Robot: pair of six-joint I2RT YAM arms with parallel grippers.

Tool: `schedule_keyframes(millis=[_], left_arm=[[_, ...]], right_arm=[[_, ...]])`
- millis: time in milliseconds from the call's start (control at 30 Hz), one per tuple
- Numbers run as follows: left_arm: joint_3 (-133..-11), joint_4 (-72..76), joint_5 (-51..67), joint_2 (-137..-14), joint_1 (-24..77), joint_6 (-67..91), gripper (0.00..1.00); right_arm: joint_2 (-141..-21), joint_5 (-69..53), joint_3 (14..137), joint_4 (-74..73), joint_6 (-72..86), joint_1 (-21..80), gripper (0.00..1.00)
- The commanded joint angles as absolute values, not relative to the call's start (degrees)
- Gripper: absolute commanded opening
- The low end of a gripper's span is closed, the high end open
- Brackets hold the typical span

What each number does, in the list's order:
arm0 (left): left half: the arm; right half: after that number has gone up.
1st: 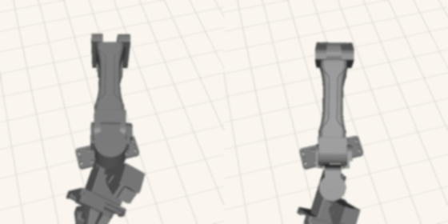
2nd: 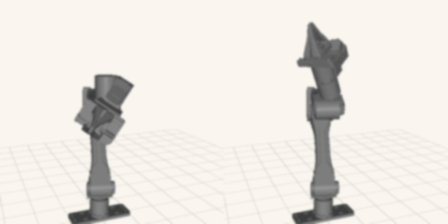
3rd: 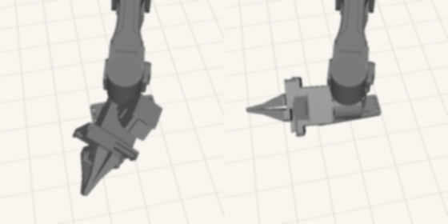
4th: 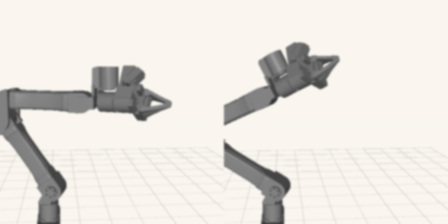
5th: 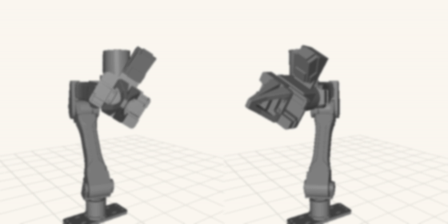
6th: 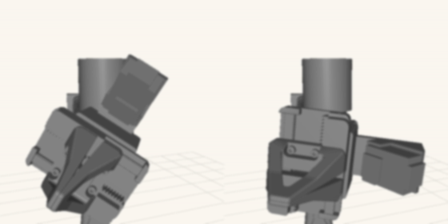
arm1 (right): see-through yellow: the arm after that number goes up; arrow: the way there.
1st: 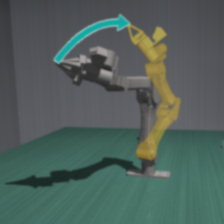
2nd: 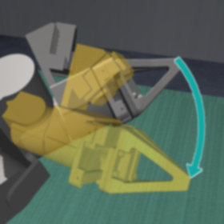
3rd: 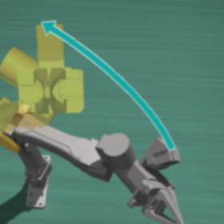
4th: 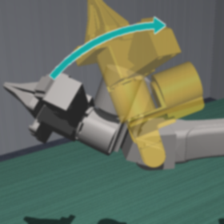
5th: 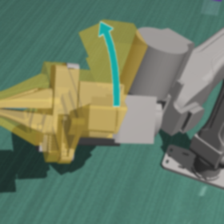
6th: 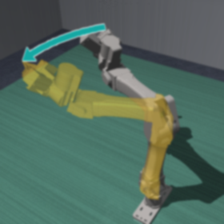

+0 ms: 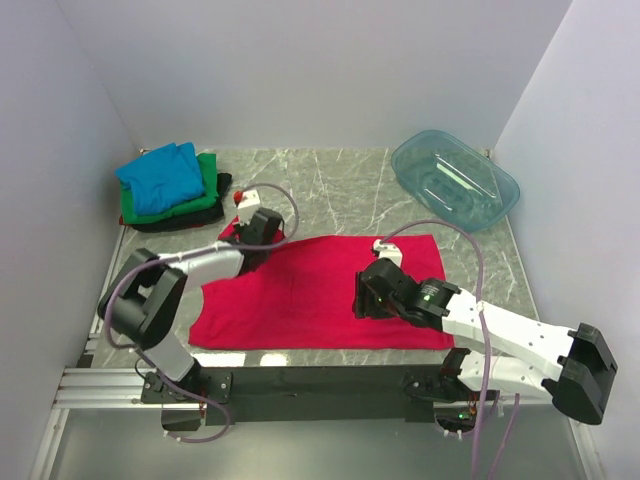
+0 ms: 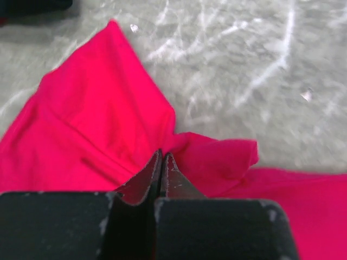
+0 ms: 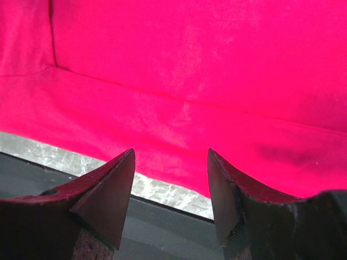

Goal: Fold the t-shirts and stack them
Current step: Fold the tshirt

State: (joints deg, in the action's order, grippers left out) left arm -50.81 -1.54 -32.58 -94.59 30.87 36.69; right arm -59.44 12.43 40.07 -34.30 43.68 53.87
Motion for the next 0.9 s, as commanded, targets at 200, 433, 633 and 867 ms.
schedule_keyframes(millis=[200, 433, 633, 867], left_arm=[[-42.28, -3.67, -46.76, -91.67, 41.57, 53.68, 0.07], [-41.84, -14.76, -48.43, -89.13, 46.58, 63.98, 0.42], [-42.89, -18.11, -49.56, -80.60, 46.93, 62.59, 0.68], [-49.21, -9.33, -44.92, -85.22, 37.82, 48.88, 0.75]], right_arm=[[-63.54, 12.48, 40.78, -30.85, 41.84, 53.88, 0.63], [-65.74, 12.22, 40.87, -29.44, 41.57, 53.88, 0.63], [-66.27, 13.18, 41.48, -29.71, 41.05, 53.79, 0.63], [-66.71, 13.10, 42.19, -29.44, 40.96, 53.70, 0.63]])
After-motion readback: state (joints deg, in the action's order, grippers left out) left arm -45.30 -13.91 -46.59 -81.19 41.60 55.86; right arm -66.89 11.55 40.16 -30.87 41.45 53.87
